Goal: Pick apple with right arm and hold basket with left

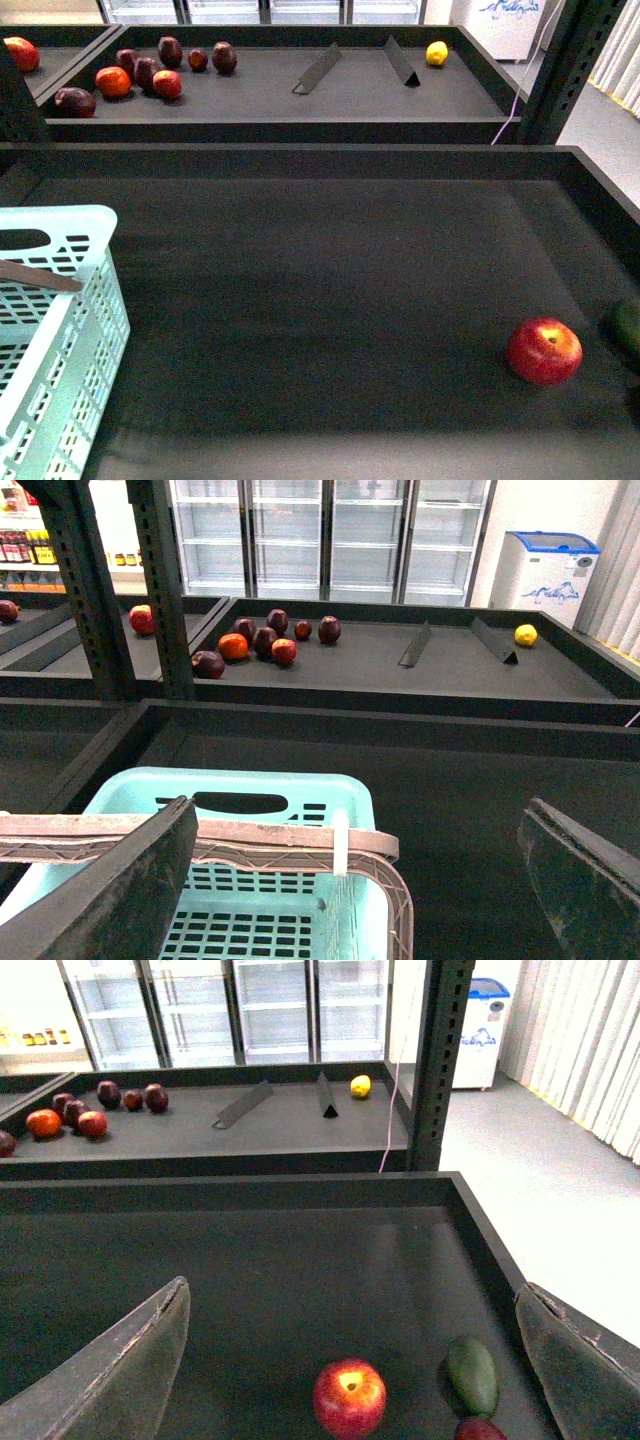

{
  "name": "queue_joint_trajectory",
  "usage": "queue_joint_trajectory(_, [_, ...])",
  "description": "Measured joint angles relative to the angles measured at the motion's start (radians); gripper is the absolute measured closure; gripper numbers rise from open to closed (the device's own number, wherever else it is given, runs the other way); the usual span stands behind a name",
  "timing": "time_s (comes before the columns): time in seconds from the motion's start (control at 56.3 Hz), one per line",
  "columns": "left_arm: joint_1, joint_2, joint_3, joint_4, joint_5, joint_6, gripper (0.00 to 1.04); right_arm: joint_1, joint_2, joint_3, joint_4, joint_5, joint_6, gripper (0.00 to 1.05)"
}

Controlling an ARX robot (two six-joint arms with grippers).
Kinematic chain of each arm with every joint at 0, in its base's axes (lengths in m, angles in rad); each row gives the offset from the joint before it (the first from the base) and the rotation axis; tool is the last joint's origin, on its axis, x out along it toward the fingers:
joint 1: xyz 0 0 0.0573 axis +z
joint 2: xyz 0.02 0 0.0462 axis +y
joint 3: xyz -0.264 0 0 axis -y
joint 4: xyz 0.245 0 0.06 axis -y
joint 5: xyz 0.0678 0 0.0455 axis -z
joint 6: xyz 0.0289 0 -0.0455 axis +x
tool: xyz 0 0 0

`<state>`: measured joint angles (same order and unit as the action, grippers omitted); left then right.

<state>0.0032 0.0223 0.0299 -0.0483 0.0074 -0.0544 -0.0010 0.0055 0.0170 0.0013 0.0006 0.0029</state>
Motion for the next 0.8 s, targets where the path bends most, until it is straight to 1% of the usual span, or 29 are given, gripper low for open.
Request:
queue_joint_trajectory(0.018, [0.001,0.009,0.009,-0.026,0.006,-0.008,0.07,0.000,0.000,0.000,0.000,0.000,0.000,0.09])
queue_joint_trajectory(0.053, [0.011,0.059,0.043,-0.120,0.029,-0.102,0.07,0.000,0.000,0.000,0.000,0.000,0.000,0.09])
queue_joint_trajectory(0.089, [0.027,0.089,0.060,-0.168,0.057,-0.168,0.07,0.000,0.000,0.000,0.000,0.000,0.000,0.09])
queue_joint_trajectory(0.124, [0.047,0.109,0.067,-0.193,0.082,-0.233,0.07,0.000,0.000,0.000,0.000,0.000,0.000,0.09])
queue_joint_trajectory(0.16, [0.083,0.131,0.071,-0.192,0.129,-0.305,0.07,0.000,0.000,0.000,0.000,0.000,0.000,0.09])
queue_joint_trajectory(0.249, [0.178,0.208,0.089,-0.127,0.244,-0.473,0.07,0.000,0.000,0.000,0.000,0.000,0.000,0.09])
queue_joint_trajectory(0.284, [0.233,0.264,0.093,-0.077,0.304,-0.552,0.07,0.000,0.000,0.000,0.000,0.000,0.000,0.09])
queue_joint_trajectory(0.302, [0.246,0.280,0.094,-0.064,0.319,-0.561,0.07,0.000,0.000,0.000,0.000,0.000,0.000,0.09])
queue_joint_trajectory(0.338, [0.296,0.347,0.095,-0.005,0.369,-0.632,0.07,0.000,0.000,0.000,0.000,0.000,0.000,0.09])
queue_joint_trajectory(0.444, [0.396,0.553,0.097,0.174,0.453,-0.784,0.07,0.000,0.000,0.000,0.000,0.000,0.000,0.09])
queue_joint_trajectory(0.533, [0.439,0.756,0.122,0.346,0.468,-0.870,0.07,0.000,0.000,0.000,0.000,0.000,0.000,0.09])
queue_joint_trajectory(0.64, [0.460,0.982,0.172,0.514,0.479,-0.958,0.07,0.000,0.000,0.000,0.000,0.000,0.000,0.09])
queue_joint_trajectory(0.728, [0.450,1.236,0.252,0.656,0.455,-1.036,0.07,0.000,0.000,0.000,0.000,0.000,0.000,0.09])
queue_joint_trajectory(0.799, [0.425,1.393,0.328,0.698,0.413,-1.069,0.07,0.000,0.000,0.000,0.000,0.000,0.000,0.09])
